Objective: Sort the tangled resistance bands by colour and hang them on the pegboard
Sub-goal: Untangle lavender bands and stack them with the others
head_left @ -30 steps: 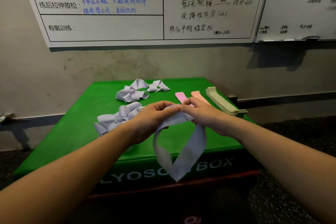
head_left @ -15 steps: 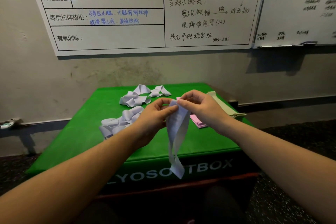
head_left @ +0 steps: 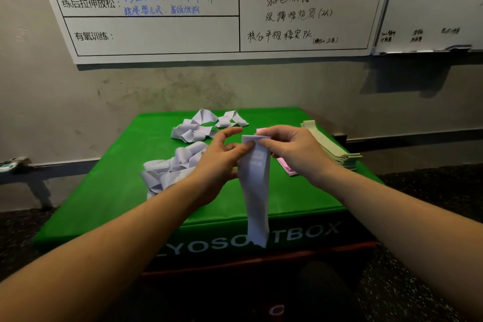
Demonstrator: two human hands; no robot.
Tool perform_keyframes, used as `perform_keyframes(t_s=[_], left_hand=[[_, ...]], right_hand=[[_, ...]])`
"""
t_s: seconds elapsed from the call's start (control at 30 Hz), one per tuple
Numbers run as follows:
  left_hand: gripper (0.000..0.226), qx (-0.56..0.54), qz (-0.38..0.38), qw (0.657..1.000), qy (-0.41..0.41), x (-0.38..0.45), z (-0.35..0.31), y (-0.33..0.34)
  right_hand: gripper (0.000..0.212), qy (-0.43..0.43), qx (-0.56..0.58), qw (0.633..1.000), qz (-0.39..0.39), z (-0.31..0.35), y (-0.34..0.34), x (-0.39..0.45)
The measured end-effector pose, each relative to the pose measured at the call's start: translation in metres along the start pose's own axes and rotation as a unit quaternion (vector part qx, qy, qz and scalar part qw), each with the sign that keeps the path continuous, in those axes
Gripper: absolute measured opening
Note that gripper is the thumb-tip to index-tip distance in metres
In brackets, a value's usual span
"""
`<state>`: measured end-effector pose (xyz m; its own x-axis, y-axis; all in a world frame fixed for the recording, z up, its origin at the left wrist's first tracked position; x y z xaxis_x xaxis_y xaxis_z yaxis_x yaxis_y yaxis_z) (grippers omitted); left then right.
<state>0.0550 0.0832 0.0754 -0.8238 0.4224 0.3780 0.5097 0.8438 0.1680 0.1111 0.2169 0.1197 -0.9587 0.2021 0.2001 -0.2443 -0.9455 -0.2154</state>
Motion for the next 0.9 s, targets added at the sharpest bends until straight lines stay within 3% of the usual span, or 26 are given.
perform_keyframes(t_s=[0.2,0.3,0.5,0.67,0.8,0.9], left_hand=[[0.015,0.132,0.049,0.989,0.039,0.004,0.008,-0.001],[0.015,0.127,0.058,0.989,0.050,0.013,0.015,0.000],[0.022,0.098,-0.025,0.994,0.035,0.047,0.047,-0.018],[0.018,-0.017,-0.107,0.994,-0.033,0.071,0.082,-0.031],[0.010,-0.013,-0.130,0.990,-0.050,0.092,0.102,-0.037],[0.011,0.008,-0.138,0.988,-0.067,0.111,0.123,-0.043]], right_hand=[[0.011,0.085,0.096,0.992,-0.008,-0.021,-0.001,0.022],[0.007,0.119,0.136,0.983,-0.001,-0.035,0.003,0.034],[0.025,0.189,0.165,0.967,0.045,-0.072,0.021,0.049],[0.019,0.228,0.097,0.966,0.078,-0.110,0.031,0.057],[0.006,0.238,-0.039,0.963,0.122,-0.142,0.042,0.062],[0.005,0.253,-0.062,0.960,0.099,-0.166,0.039,0.070]])
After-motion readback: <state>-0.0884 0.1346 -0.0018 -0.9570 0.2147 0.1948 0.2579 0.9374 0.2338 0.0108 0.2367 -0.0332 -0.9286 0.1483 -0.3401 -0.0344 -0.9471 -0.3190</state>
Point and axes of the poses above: each hand's wrist, its own x-axis towards the middle knuckle, its own y-axis out of the palm, z = x × y, the point moved 8 cm from there along x, towards the middle knuckle, and after that the axes turned 14 degrees about y, right-handed, at the moved point
